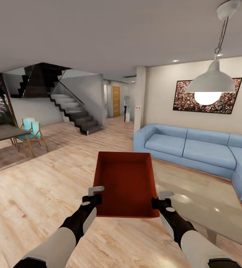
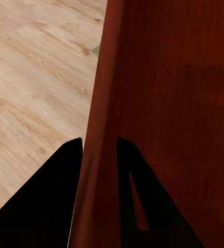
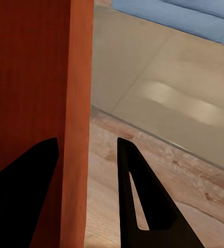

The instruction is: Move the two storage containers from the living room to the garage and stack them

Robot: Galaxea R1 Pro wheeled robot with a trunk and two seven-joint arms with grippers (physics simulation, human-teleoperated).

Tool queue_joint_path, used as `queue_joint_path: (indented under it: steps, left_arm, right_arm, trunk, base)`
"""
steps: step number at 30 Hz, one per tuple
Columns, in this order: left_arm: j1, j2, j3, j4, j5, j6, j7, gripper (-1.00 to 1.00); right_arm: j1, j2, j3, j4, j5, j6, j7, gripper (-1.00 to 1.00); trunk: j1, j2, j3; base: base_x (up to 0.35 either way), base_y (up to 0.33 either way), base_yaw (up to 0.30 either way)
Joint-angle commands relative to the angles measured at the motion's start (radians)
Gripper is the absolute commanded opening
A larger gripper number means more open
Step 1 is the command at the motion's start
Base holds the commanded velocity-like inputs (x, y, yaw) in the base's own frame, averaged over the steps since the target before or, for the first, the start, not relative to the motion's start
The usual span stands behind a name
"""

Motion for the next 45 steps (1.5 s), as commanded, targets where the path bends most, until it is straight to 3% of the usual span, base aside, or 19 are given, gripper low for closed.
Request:
queue_joint_path:
  steps: [1, 45]
  left_arm:
    - [0.001, 0.024, -0.011, 0.001, 0.017, 0.006, 0.011, -1.00]
    - [0.001, 0.024, -0.011, 0.001, 0.017, 0.006, 0.011, -1.00]
  right_arm:
    - [-0.001, -0.003, -0.019, -0.070, 0.010, -0.002, -0.006, -1.00]
    - [-0.001, -0.003, -0.019, -0.070, 0.010, -0.002, -0.006, -1.00]
  trunk:
    - [0.000, -0.001, 0.000]
    - [0.000, -0.001, 0.000]
  base:
    - [0.000, 0.000, 0.269]
    - [0.000, 0.000, 0.269]
